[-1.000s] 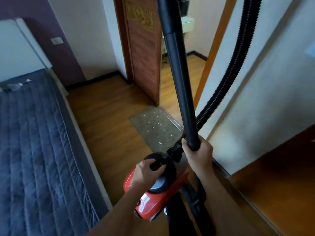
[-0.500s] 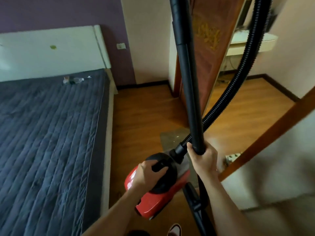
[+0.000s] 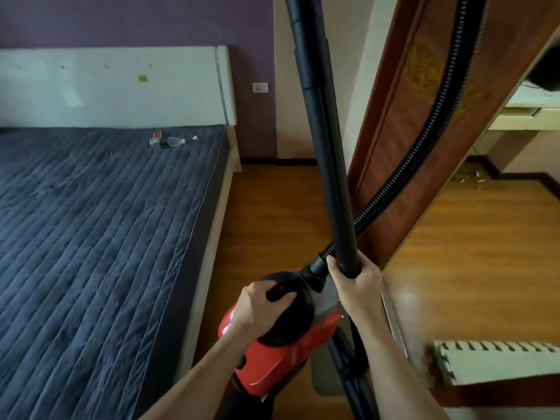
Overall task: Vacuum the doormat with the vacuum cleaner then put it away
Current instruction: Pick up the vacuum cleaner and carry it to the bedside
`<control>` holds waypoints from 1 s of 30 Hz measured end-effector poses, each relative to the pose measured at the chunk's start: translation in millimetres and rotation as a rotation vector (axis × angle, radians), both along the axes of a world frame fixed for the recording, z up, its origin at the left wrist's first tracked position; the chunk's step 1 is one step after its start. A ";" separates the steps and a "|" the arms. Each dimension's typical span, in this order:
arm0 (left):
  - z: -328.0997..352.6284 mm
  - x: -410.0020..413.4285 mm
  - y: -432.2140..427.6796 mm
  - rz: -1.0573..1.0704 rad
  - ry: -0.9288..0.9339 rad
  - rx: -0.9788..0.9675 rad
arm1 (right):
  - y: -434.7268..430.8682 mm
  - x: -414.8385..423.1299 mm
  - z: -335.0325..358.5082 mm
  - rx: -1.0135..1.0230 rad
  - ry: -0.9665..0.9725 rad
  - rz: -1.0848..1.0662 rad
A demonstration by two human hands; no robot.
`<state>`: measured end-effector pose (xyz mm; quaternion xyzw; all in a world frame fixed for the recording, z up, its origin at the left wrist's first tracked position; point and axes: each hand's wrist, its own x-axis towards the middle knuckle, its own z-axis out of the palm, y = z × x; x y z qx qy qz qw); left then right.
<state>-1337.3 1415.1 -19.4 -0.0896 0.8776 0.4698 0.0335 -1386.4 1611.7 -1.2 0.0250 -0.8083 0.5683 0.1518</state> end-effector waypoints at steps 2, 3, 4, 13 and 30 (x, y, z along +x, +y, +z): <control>-5.4 -33.0 -13.5 0.017 -0.015 0.015 | -15.0 -33.4 -3.2 -0.002 -0.005 0.002; -8.4 -51.6 -20.7 0.017 -0.021 0.021 | -23.2 -52.4 -4.6 0.001 -0.006 0.005; -10.9 -71.0 -28.1 0.016 -0.024 0.025 | -31.8 -72.1 -6.1 0.004 -0.010 0.008; 11.3 -254.2 -103.1 -0.033 0.065 -0.003 | -112.4 -245.3 10.5 0.022 -0.046 0.002; 4.6 -535.2 -187.8 0.007 0.061 -0.024 | -180.9 -515.1 12.5 0.031 -0.050 0.014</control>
